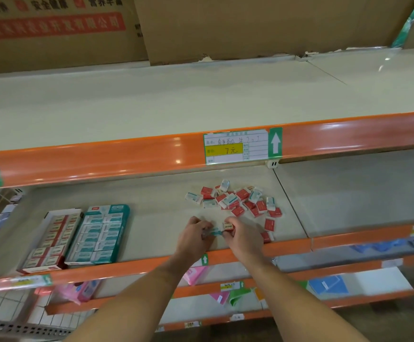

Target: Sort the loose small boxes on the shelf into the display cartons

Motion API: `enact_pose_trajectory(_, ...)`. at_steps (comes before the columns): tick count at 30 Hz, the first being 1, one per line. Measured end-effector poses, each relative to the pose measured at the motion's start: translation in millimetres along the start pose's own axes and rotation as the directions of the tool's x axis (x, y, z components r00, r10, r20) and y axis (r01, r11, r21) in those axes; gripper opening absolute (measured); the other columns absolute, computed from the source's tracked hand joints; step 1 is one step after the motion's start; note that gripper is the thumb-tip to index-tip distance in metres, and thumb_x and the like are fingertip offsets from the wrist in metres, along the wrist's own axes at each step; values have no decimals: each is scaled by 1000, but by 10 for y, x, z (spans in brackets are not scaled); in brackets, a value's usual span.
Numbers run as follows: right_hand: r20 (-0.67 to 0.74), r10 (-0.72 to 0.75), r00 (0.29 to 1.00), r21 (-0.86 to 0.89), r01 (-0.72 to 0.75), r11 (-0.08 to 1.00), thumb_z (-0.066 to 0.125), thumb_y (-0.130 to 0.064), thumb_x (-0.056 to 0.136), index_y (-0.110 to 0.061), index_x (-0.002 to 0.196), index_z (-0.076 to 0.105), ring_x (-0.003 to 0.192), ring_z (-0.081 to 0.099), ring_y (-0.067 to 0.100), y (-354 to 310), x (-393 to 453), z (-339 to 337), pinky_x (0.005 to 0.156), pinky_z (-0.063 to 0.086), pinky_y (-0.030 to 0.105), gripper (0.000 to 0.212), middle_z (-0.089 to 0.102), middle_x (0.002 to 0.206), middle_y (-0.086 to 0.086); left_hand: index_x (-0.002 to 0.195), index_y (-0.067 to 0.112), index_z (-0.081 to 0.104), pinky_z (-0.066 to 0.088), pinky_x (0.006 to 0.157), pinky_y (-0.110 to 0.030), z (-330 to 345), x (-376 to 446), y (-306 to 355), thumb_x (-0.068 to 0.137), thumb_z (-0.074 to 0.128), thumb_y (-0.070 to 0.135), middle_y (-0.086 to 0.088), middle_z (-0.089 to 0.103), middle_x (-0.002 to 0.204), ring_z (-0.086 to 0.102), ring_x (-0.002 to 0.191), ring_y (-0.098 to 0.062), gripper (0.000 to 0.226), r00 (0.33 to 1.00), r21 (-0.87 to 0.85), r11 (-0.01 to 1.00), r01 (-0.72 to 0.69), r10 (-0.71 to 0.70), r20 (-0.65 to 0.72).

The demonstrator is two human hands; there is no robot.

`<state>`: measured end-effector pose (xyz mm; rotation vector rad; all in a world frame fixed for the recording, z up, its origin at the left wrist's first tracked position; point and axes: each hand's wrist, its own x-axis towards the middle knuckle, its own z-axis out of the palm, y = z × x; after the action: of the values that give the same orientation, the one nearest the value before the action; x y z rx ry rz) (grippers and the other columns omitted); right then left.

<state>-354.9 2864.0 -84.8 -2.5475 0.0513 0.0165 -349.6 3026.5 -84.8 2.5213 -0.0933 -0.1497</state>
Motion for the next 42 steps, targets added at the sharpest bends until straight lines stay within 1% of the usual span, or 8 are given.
enact_pose_trajectory(6,-1,-51,999,-100,51,994,72,-45,85,-29,111,66,98,61,9,-199,-2,70,78,51,24,31,66,105,-10,115,26,66,46,79,-27,-278,-29,-230,88,61,27,0,50,113,60,95,-24,27,999,153,987,-40,40,-1)
enact_pose_trajectory(11,18,-111,994,-40,111,993,75,-41,82,-28,103,63,101,50,10,-479,-24,241,84,49,26,27,50,106,-10,111,24,69,49,80,-31,-617,-63,-497,84,67,18,-2,55,108,60,93,-26,28,994,115,989,-96,102,-50)
enact_pose_trajectory(15,29,-128,991,22,128,992,76,-36,83,-26,100,63,90,56,12,-890,-3,421,75,49,27,24,57,96,-10,105,21,69,50,80,-41,-875,-98,-799,80,68,12,-4,55,102,60,89,-29,27,988,84,987,-138,143,-60)
enact_pose_trajectory(22,14,-178,984,-7,178,984,75,-38,81,-25,98,64,89,58,16,-1414,-23,739,75,48,32,24,60,94,-6,102,24,63,49,71,-39,-1359,-254,-1268,86,60,25,0,54,104,61,89,-27,17,984,222,962,-161,175,-43)
enact_pose_trajectory(27,22,-200,979,-28,201,979,74,-44,81,-28,93,62,82,57,14,-1752,-38,899,69,44,27,24,58,87,-10,105,24,61,50,77,-38,-1617,-393,-1599,89,58,24,0,52,111,58,96,-24,16,986,211,970,-123,143,-82)
enact_pose_trajectory(34,42,-210,977,-35,212,977,70,-47,85,-28,98,62,86,60,13,-2263,-101,1124,75,50,32,25,62,94,-8,113,29,61,47,79,-28,-1895,-531,-2061,93,55,25,5,56,116,55,103,-17,22,985,198,979,-45,77,-156)
enact_pose_trajectory(38,33,-237,971,-40,238,970,70,-44,87,-24,100,63,85,61,15,-2477,-174,1252,73,49,31,25,61,95,-7,120,21,63,47,93,-31,-1927,-517,-2223,93,55,18,-2,54,130,54,114,-22,28,994,143,990,-6,22,-106)
enact_pose_trajectory(42,34,-220,975,-64,222,973,71,-39,87,-25,106,63,90,60,12,-2563,-260,1351,74,46,24,25,61,101,-8,123,13,59,48,90,-32,-1844,-485,-2242,94,51,9,-8,48,132,56,110,-26,30,991,55,998,-26,33,-131)
